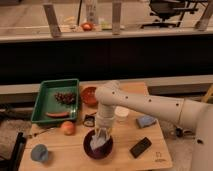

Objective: Place towel in purple bowl

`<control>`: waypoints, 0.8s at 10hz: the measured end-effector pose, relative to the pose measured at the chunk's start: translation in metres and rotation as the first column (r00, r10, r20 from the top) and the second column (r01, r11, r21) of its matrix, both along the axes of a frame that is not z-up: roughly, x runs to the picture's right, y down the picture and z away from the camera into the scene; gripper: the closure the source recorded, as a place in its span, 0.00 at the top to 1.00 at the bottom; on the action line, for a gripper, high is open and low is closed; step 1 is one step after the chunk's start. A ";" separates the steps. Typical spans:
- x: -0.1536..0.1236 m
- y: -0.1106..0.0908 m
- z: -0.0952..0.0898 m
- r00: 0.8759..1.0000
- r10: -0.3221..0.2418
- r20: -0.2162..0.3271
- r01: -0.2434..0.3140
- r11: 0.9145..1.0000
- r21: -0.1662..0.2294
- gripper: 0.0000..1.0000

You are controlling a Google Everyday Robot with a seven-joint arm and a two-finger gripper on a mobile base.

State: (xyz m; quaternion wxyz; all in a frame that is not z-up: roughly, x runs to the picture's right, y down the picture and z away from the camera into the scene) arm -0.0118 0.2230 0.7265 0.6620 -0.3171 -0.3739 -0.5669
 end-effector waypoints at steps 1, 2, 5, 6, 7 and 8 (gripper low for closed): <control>0.001 0.000 0.000 1.000 0.000 -0.002 0.000 1.000 -0.001 0.79; 0.001 -0.001 0.001 1.000 -0.001 -0.004 0.001 1.000 -0.001 0.79; 0.001 -0.003 0.002 1.000 -0.006 -0.006 0.006 1.000 0.000 0.79; 0.000 -0.004 0.002 1.000 -0.007 -0.006 0.007 1.000 0.001 0.79; -0.001 -0.004 0.003 1.000 -0.008 -0.003 0.008 1.000 0.002 0.79; -0.001 -0.005 0.002 1.000 -0.008 -0.001 0.008 1.000 0.004 0.79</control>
